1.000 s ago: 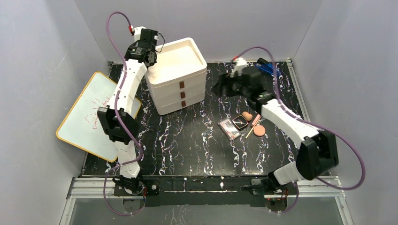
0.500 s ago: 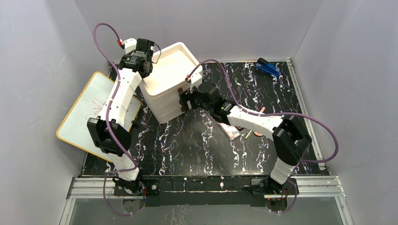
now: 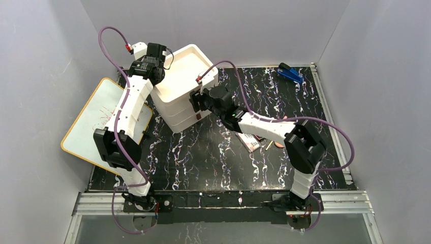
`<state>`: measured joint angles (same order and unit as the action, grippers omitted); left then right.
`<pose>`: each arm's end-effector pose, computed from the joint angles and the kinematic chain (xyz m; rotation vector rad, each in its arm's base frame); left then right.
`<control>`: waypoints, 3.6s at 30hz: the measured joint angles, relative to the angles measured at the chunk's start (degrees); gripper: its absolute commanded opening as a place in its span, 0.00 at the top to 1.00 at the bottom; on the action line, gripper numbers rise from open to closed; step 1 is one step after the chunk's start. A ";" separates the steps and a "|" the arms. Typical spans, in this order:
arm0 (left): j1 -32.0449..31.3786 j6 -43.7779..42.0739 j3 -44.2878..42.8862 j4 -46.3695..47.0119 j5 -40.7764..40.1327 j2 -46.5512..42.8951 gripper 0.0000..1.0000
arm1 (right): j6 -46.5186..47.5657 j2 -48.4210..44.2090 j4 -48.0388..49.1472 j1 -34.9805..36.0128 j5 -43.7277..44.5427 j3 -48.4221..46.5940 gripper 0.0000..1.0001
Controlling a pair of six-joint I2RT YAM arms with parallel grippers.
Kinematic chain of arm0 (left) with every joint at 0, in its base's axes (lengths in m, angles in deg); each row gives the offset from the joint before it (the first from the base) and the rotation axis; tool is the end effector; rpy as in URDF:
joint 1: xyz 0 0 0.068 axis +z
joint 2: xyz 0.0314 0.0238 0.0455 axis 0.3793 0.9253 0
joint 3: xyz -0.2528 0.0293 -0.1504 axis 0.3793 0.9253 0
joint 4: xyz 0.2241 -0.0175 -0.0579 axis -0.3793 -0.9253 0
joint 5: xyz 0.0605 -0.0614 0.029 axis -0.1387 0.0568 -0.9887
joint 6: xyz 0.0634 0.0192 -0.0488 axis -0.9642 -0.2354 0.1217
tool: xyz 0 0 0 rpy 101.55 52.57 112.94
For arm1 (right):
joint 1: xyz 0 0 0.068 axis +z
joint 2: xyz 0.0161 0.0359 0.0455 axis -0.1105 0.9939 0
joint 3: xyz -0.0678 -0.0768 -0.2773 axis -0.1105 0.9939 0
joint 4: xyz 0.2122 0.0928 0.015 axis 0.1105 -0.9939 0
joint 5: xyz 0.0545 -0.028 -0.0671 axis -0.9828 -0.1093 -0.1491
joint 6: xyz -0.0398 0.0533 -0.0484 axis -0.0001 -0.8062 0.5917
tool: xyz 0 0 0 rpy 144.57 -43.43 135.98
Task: Organize the makeup
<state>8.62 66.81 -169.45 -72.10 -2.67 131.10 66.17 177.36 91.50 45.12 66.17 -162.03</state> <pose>0.3678 -0.0436 0.3967 -0.7110 2.0194 0.2861 0.2888 0.3368 0.3368 -0.5308 1.6020 0.5317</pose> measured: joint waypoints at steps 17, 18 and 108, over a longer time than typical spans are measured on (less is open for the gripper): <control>0.42 1.03 0.94 1.75 -0.79 -0.20 1.00 | -0.81 6.05 -3.32 0.00 0.42 -3.87 0.99; 0.42 1.03 0.94 1.75 -0.79 -0.20 1.00 | -0.68 6.03 -3.34 0.00 0.44 -3.87 0.85; 0.70 0.42 1.64 3.67 -1.22 -0.11 1.00 | 5.42 -21.57 -9.44 0.46 8.20 20.85 0.97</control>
<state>9.32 67.23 -167.81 -68.43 -3.89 130.99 71.59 155.79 82.06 45.58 74.37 -141.18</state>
